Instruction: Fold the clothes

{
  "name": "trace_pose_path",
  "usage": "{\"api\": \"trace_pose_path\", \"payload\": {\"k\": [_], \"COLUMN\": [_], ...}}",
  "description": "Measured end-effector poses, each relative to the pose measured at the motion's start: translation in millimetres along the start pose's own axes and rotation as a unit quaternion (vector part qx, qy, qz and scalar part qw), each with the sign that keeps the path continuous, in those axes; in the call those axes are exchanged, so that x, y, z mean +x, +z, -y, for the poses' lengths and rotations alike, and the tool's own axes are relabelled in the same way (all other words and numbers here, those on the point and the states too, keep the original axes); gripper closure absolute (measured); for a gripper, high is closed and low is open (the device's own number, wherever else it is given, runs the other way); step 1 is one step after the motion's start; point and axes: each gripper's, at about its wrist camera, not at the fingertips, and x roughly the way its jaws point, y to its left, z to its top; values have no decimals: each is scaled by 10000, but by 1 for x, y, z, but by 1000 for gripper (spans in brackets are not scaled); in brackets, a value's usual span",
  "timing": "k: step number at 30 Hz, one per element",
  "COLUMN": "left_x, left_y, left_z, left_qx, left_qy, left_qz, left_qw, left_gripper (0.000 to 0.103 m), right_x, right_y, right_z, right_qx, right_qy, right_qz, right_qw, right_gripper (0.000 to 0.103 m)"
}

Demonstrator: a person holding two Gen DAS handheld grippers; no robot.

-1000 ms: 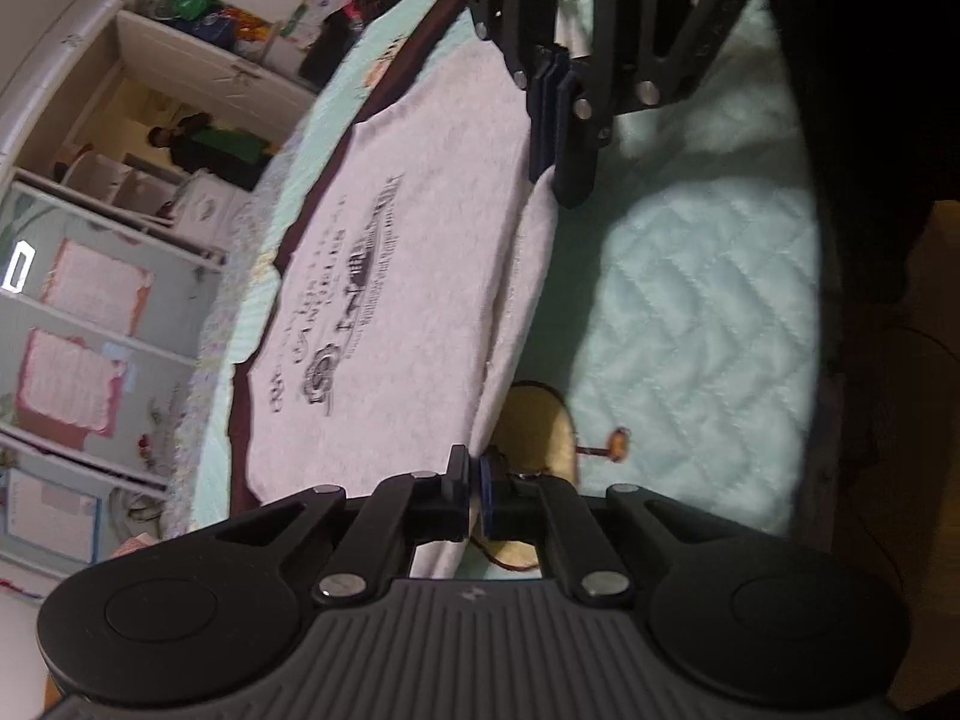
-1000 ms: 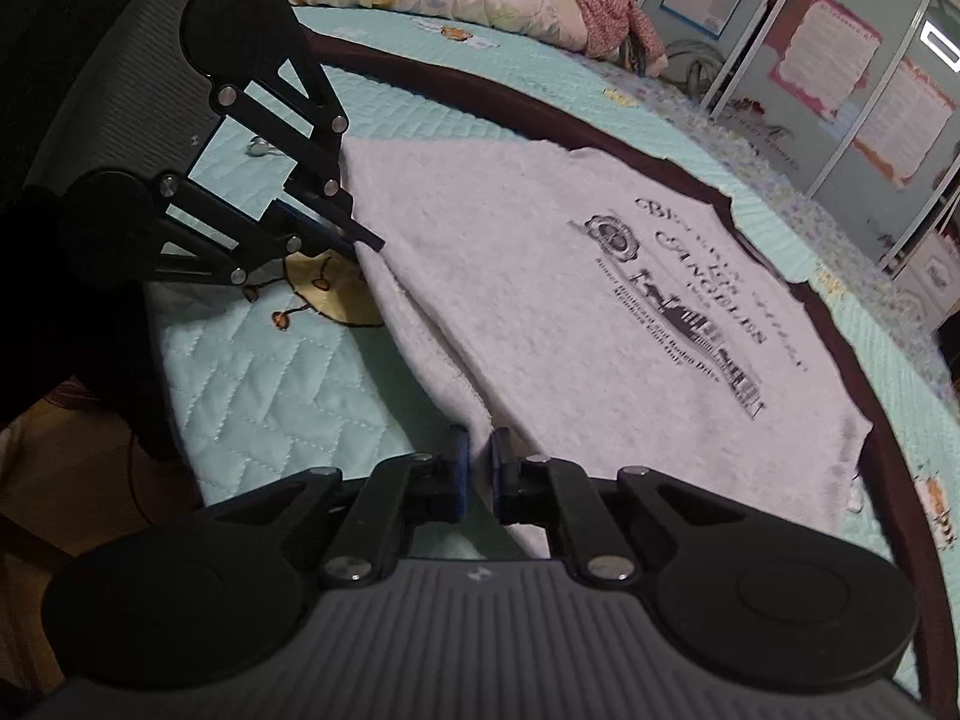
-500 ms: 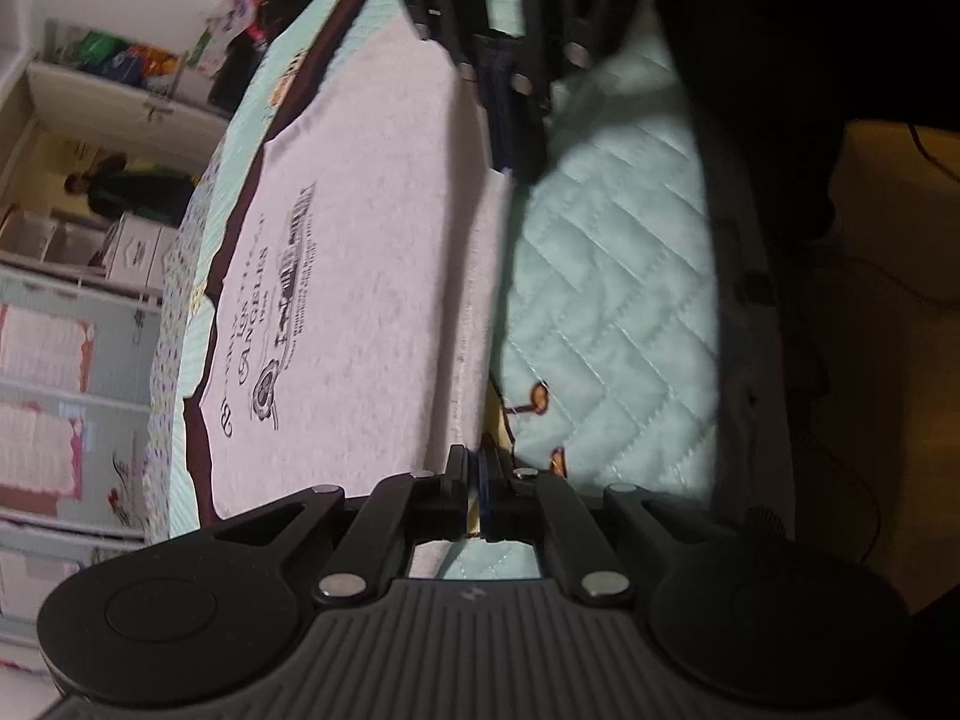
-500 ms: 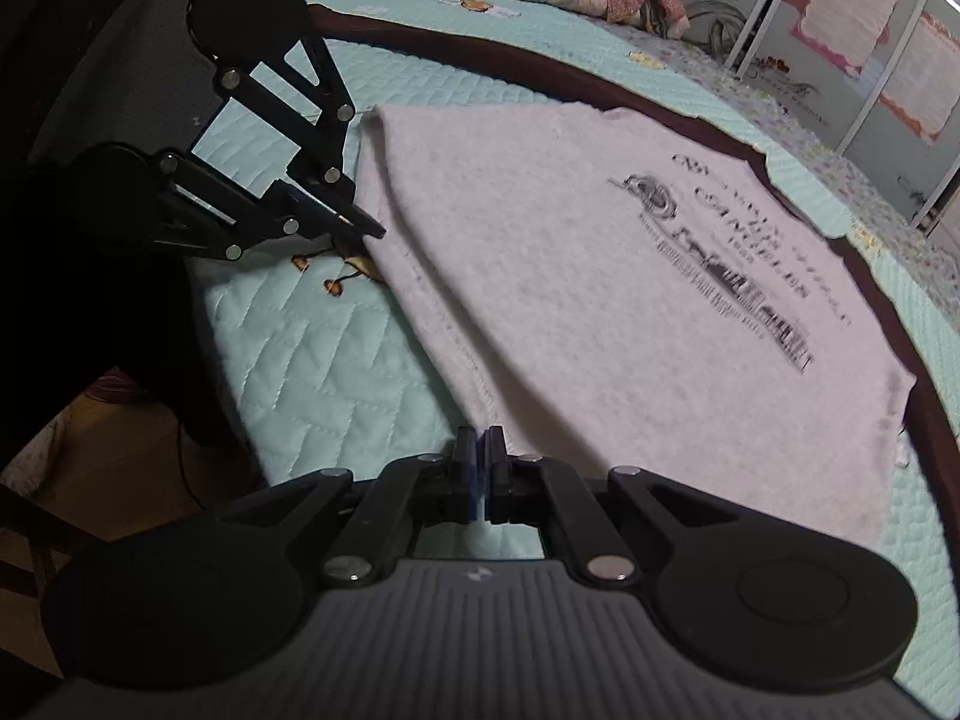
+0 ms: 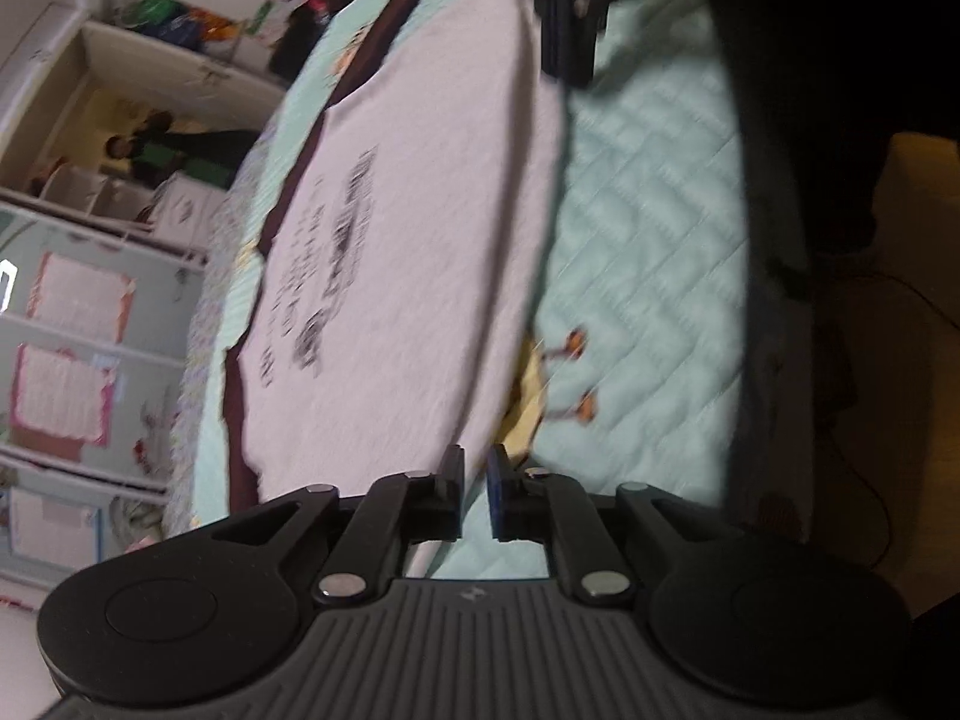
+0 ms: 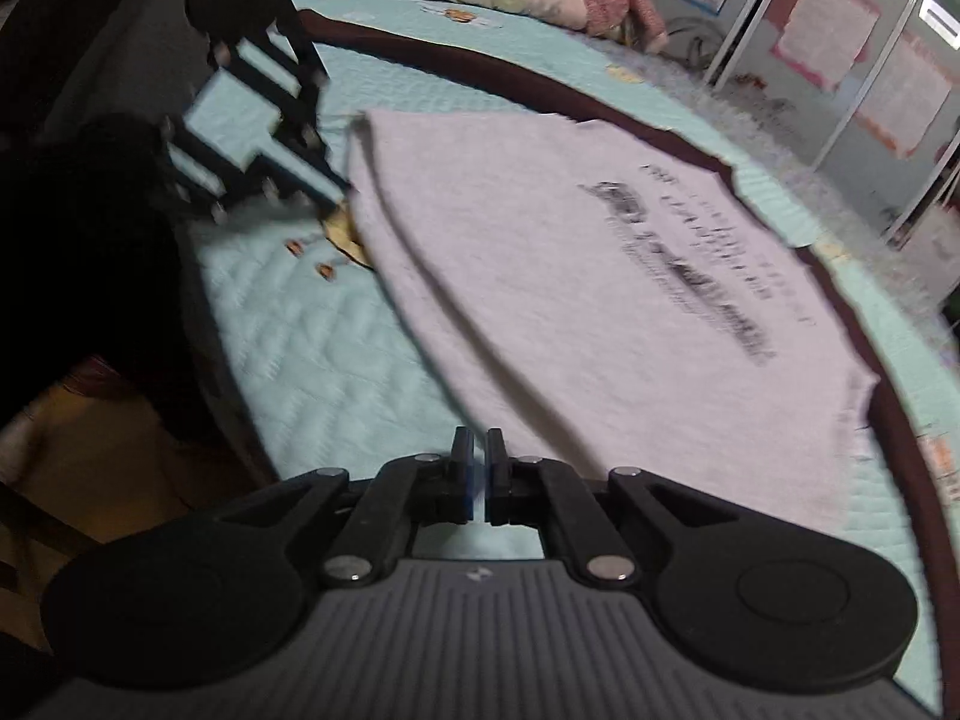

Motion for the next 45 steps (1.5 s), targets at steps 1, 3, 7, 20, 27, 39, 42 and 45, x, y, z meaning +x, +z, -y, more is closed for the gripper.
{"api": "trace_pose_path", "payload": {"k": [1,3,7,20,27,39,42,45], "left_x": [0,4,12,30,17,1,-10,-22], "left_y": [-4,-11,-18,-20,-25,-31,-34,-31], "left_z": [0,2,4,-13,-11,-14,-26,-37], "left_qx": [0,113,358,241,390,-279,-997,-1523], "left_qy": [59,168,368,-47,-194,-217,-294,-182], "left_qz": [-45,-125,-204,-354,-384,-585,-572,-451], "left_qw": [10000,9997,9985,9991,9983,9977,9929,9871], "left_gripper": [83,79,79,102,102,100,98,95], "right_x": [-1,1,4,23,14,-11,-8,-3], "right_y": [-4,-11,-19,-7,-5,-5,-3,-1], "right_z": [3,8,9,14,15,31,44,57], "right_qx": [-51,-117,-422,-399,-81,972,1679,2398], "right_qy": [-104,-223,-327,-93,138,528,492,434], "right_qz": [-41,-171,-279,-289,-422,-202,-57,91], "right_qw": [9999,9995,9982,9987,9990,9937,9846,9698], "right_gripper": [92,87,79,88,99,97,88,57]}}
